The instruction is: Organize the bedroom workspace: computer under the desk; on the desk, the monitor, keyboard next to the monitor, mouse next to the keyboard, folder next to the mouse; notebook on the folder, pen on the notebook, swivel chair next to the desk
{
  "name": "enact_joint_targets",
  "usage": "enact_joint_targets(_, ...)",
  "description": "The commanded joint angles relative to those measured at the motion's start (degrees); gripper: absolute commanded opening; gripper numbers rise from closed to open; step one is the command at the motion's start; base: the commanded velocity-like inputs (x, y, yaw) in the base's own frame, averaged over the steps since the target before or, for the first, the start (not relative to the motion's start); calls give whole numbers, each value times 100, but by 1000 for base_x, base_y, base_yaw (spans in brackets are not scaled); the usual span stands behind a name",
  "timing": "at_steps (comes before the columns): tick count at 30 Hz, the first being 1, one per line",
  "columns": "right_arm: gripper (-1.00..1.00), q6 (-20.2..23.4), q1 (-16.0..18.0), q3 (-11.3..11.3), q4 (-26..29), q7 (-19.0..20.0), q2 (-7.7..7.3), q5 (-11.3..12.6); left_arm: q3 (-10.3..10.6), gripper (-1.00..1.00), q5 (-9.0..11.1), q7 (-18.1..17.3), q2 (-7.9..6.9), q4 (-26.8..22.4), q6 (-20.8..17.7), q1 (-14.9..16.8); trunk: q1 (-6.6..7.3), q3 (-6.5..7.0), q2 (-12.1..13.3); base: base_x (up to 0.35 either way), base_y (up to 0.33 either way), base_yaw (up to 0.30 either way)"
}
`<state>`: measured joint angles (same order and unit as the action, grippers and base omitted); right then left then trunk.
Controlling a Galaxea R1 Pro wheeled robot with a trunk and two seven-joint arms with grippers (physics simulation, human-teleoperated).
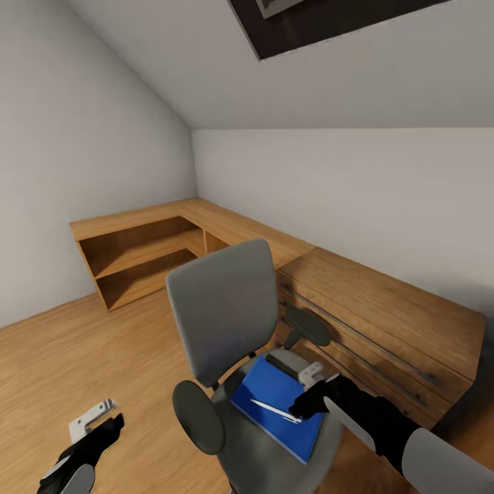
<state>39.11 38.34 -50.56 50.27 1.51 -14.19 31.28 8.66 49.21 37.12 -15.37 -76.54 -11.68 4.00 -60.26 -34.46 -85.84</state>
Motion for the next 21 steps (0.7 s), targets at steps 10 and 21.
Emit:
enact_joint_targets(10,100,9,7,-23,16,612,-5,-65,-301,100,28,41,14,-32,-18,4,0,-6,-4,1,0,0)
enact_joint_targets(21,100,-16,7,-13,18,1435,-81,-121,-311,100,31,36,21,-35,-19,4,0,-6,-4,0,0,0)
